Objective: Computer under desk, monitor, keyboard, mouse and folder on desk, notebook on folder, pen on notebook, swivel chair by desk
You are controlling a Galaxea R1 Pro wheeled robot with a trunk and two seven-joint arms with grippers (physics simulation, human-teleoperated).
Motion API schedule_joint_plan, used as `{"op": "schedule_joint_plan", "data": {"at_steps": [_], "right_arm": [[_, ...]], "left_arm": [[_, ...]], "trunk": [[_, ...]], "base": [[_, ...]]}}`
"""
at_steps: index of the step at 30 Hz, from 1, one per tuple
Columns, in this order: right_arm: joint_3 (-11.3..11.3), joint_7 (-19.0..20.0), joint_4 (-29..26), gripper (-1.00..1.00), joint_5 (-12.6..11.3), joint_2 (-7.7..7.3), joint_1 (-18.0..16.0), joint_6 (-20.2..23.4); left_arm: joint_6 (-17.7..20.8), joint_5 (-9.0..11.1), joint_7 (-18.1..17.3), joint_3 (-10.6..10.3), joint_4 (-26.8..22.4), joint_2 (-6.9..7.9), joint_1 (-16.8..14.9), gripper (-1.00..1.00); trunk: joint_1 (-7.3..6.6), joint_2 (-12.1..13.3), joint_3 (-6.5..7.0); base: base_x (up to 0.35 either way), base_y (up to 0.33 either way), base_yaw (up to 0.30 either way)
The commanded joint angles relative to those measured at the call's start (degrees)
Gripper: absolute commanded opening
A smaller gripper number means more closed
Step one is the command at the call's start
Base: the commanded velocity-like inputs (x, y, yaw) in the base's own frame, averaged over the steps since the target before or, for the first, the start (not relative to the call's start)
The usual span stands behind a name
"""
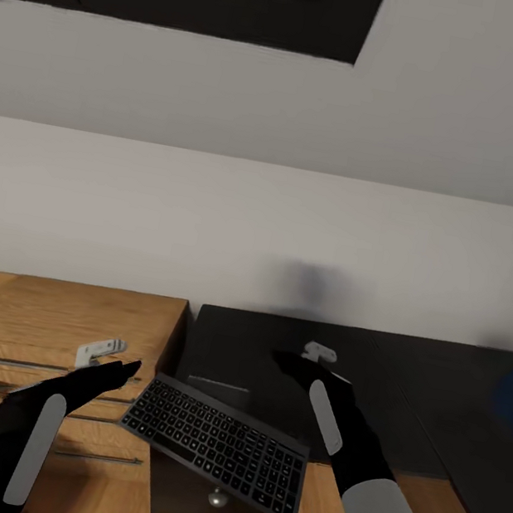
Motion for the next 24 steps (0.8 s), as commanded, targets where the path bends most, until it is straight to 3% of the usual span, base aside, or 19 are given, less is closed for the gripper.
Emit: {"op": "schedule_joint_plan", "data": {"at_steps": [1, 4, 9, 18, 24], "right_arm": [[0.11, -0.44, -0.05, 1.0, -0.66, -0.4, 0.1, 0.13], [0.07, -0.19, 0.71, 1.0, -0.83, -1.8, 0.36, 0.06], [-1.05, -0.13, 1.34, 1.0, -2.19, -2.2, 0.5, -0.04], [-6.29, 0.1, 3.86, 1.0, -9.24, -3.22, 0.53, -0.03], [-7.04, 1.8, 5.45, 1.0, -13.84, -4.42, 0.53, -0.01]], "left_arm": [[0.3, 0.45, 0.18, 0.11, -0.06, -0.05, -0.05, 1.0], [0.29, 0.45, 0.19, 0.11, -0.06, -0.05, -0.05, 1.0], [0.3, 0.45, 0.2, 0.11, -0.06, -0.03, -0.05, 1.0], [0.23, 0.45, 0.21, 0.11, -0.06, 0.01, -0.05, 1.0], [0.23, 0.45, 0.17, 0.22, -0.15, 0.11, -0.05, 1.0]], "trunk": [[-0.03, -0.05, -0.07], [-0.03, -0.05, -0.07], [-0.03, -0.05, -0.07], [-0.03, -0.05, -0.07], [-0.03, -0.05, -0.07]], "base": [[-0.335, 0.0, 0.0], [-0.335, 0.0, 0.0], [-0.335, 0.0, 0.0], [-0.335, 0.0, 0.0], [-0.239, 0.0, 0.0]]}}
